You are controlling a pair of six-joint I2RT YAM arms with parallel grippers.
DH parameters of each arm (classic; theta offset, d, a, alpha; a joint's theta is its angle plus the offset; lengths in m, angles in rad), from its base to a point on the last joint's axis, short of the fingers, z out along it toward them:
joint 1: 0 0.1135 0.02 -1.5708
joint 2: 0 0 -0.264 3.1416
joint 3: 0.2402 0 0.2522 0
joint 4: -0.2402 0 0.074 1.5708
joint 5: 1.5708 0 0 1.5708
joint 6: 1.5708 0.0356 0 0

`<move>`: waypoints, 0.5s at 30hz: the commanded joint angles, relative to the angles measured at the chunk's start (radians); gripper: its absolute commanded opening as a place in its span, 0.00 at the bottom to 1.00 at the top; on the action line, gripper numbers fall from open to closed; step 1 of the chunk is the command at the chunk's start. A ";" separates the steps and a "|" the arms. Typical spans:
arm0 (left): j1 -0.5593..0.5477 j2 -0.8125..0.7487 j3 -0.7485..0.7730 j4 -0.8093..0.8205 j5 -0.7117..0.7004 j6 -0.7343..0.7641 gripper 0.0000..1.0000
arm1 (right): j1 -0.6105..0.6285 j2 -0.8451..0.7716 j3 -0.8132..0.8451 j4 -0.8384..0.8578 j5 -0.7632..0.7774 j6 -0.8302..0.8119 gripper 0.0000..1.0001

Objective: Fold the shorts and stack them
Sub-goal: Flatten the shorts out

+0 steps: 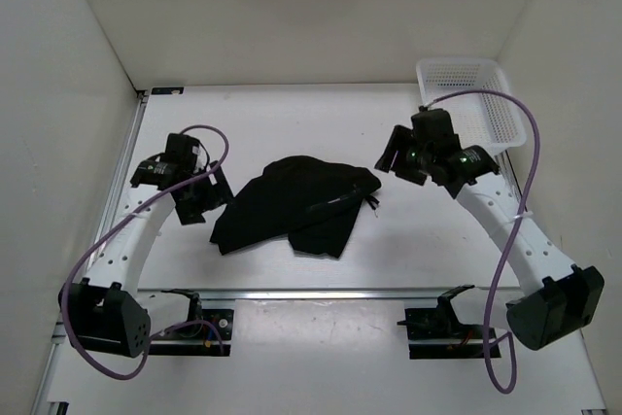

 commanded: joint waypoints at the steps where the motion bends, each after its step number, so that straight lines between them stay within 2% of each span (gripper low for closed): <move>1: -0.003 -0.021 -0.123 0.051 0.090 -0.117 1.00 | 0.002 0.009 -0.120 0.068 -0.106 0.079 0.80; 3: -0.015 -0.009 -0.217 0.107 0.142 -0.155 1.00 | -0.013 0.048 -0.176 0.099 -0.166 0.094 0.84; 5: -0.015 0.016 -0.264 0.142 0.142 -0.215 1.00 | -0.049 0.109 -0.214 0.154 -0.215 0.109 0.84; 9: -0.024 0.034 -0.336 0.194 0.098 -0.280 1.00 | -0.110 0.216 -0.228 0.241 -0.278 0.085 0.77; 12: -0.024 0.072 -0.336 0.203 0.098 -0.304 1.00 | -0.164 0.309 -0.200 0.289 -0.310 0.059 0.74; 15: -0.024 0.109 -0.336 0.225 0.098 -0.314 1.00 | -0.219 0.442 -0.145 0.313 -0.321 0.022 0.65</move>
